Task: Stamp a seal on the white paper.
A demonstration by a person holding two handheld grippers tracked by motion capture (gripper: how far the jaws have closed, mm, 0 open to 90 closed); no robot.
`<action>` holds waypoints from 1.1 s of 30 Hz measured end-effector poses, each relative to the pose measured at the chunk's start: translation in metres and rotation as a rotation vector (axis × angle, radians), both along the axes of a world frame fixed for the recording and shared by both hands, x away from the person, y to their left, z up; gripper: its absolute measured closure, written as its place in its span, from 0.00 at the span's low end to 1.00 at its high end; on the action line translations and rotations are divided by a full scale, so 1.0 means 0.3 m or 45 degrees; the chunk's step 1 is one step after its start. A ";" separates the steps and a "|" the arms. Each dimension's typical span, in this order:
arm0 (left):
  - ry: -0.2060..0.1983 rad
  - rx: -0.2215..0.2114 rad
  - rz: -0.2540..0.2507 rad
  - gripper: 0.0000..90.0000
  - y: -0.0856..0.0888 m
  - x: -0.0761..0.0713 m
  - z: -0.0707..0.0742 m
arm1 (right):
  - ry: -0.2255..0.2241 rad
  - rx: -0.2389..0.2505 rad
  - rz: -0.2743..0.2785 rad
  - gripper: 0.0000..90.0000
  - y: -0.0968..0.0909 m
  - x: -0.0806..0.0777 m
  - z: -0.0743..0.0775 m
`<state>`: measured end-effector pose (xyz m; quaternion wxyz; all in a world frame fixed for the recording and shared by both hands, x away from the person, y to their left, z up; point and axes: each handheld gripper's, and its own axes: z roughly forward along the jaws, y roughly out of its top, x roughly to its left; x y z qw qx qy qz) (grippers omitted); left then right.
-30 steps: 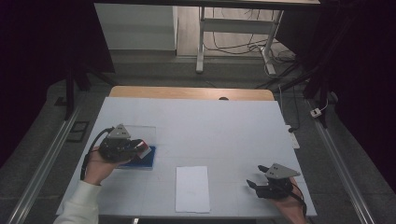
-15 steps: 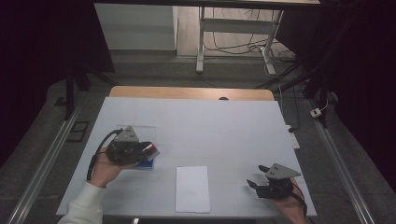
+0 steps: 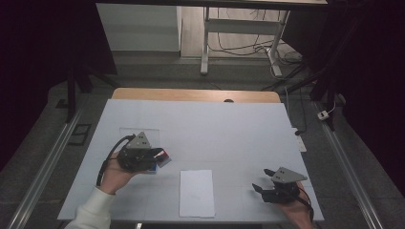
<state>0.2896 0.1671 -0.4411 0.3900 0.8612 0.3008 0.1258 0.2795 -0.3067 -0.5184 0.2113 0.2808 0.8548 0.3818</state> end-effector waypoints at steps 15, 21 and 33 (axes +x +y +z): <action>0.009 0.019 -0.071 0.78 -0.071 -0.010 -0.016 | 0.000 0.000 0.003 0.31 0.001 0.001 -0.002; 0.016 0.034 -0.102 0.78 -0.101 -0.013 -0.027 | 0.000 -0.002 0.002 0.31 0.002 0.001 -0.003; 0.028 0.039 -0.131 0.78 -0.141 -0.016 -0.043 | 0.002 -0.013 0.002 0.31 0.002 0.002 -0.004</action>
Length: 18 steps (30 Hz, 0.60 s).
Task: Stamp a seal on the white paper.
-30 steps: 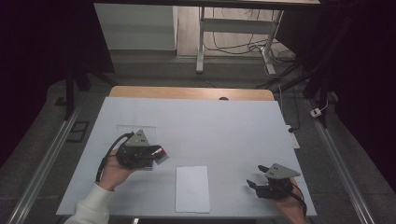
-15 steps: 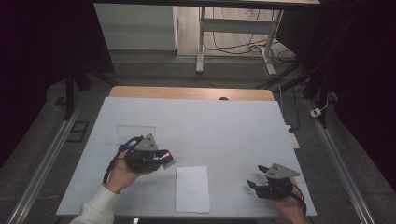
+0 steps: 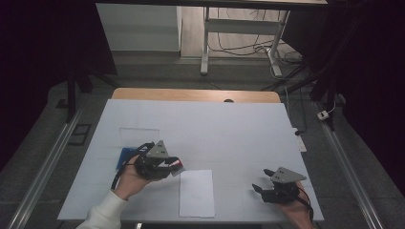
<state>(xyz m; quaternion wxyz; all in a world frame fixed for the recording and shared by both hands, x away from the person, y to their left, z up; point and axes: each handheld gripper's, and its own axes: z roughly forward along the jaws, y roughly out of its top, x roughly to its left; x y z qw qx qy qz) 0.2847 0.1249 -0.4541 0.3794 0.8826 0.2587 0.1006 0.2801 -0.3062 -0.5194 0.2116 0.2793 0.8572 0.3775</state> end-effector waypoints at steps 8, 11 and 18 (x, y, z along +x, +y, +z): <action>0.004 0.001 -0.025 0.78 -0.032 -0.006 -0.008 | 0.002 -0.002 0.001 0.31 0.001 0.001 -0.001; 0.004 0.003 -0.035 0.78 -0.046 -0.008 -0.010 | 0.003 -0.002 0.001 0.31 0.001 0.001 -0.001; 0.014 0.017 -0.069 0.78 -0.083 -0.014 -0.021 | 0.001 -0.006 -0.005 0.31 0.003 0.001 -0.002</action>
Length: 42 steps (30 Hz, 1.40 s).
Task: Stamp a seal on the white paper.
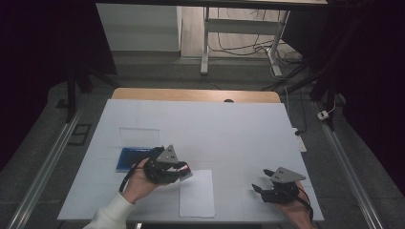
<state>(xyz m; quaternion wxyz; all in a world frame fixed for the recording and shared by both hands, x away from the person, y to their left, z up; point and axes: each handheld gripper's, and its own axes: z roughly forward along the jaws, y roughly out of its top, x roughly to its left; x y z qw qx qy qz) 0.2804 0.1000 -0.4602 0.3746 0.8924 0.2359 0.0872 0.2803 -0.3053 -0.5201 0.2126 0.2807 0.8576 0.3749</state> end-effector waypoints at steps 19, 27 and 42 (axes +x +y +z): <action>0.032 0.047 -0.075 0.78 -0.087 -0.008 -0.041 | 0.001 -0.003 -0.002 0.31 0.001 0.001 -0.001; 0.043 0.053 -0.090 0.78 -0.108 -0.009 -0.052 | 0.003 -0.002 -0.002 0.31 0.001 0.002 -0.004; 0.077 0.123 -0.133 0.78 -0.140 -0.012 -0.081 | 0.006 -0.003 -0.003 0.31 -0.001 0.001 -0.003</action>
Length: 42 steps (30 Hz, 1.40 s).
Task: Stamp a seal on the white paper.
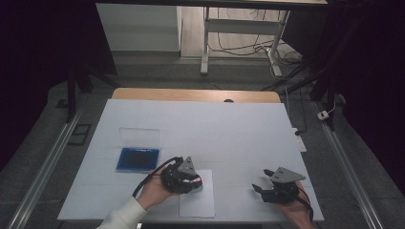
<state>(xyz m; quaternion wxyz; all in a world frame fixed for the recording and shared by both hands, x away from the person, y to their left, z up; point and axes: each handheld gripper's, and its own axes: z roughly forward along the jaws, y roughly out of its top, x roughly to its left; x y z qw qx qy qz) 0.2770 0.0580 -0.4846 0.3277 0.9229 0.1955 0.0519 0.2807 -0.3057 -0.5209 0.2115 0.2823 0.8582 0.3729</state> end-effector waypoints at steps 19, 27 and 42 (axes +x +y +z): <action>0.007 0.034 -0.003 0.78 -0.018 0.002 -0.022 | -0.003 -0.006 -0.005 0.32 0.001 0.000 -0.001; 0.008 0.040 -0.006 0.78 -0.019 0.001 -0.023 | -0.004 -0.006 -0.005 0.32 0.001 0.000 -0.001; 0.020 0.122 -0.007 0.79 -0.045 0.002 -0.026 | -0.002 -0.012 0.000 0.32 0.003 0.000 -0.002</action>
